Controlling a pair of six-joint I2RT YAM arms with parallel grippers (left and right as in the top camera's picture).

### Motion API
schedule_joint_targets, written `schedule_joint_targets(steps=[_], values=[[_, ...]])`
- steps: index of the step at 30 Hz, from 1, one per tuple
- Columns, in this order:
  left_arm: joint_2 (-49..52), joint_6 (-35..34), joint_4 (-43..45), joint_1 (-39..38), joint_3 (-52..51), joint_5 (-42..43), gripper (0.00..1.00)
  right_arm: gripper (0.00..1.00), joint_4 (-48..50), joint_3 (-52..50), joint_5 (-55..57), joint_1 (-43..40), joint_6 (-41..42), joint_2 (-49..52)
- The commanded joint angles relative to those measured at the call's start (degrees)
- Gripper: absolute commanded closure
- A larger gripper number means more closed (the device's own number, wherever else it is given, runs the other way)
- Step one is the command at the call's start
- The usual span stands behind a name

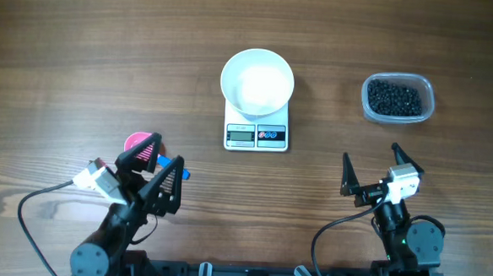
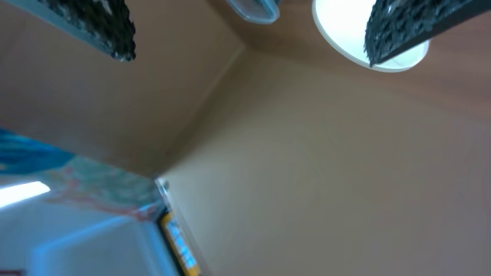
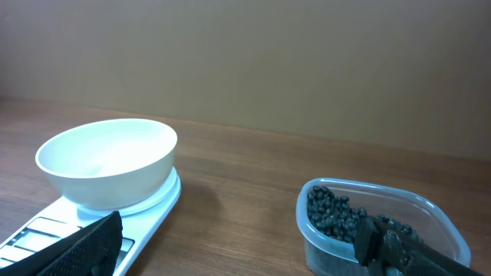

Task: Scoop item into bowl and weigh 150g on scale
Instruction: 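Move the left gripper down to the blue handle of the pink scoop, then close the left gripper on the blue handle and lift the scoop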

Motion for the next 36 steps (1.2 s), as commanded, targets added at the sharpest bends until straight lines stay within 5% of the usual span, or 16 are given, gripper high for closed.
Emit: schedule_joint_targets(steps=[1,4,8,14,23,28,36], values=[[-0.24,1.01,-3.19,0.42,7.43,2.12,0.0,0.0,0.26,-0.02,-1.27,0.17,-0.26,0.07],[2.56,9.94,-22.36,0.42,20.87,1.29,0.0,0.0,0.26,-0.02,-1.29,0.17,-0.28,0.07],[16.33,12.9,-58.6,0.42,41.35,-0.92,0.0,0.0,0.26,-0.02,-1.27,0.17,-0.26,0.07],[39.98,17.35,-84.7,0.42,56.02,-9.22,0.0,0.0,0.26,-0.02,-1.29,0.17,-0.26,0.07],[61.99,18.86,-89.13,0.35,53.13,-9.92,0.0,0.0,0.26,-0.02,-1.29,0.17,-0.26,0.07],[70.25,18.6,-76.91,0.44,44.13,-7.19,0.0,0.0,0.26,-0.02,-1.27,0.17,-0.26,0.07],[76.96,15.21,-69.4,1.07,40.57,-13.66,0.0,0.0,0.26,-0.02,-1.29,0.17,-0.28,0.07]])
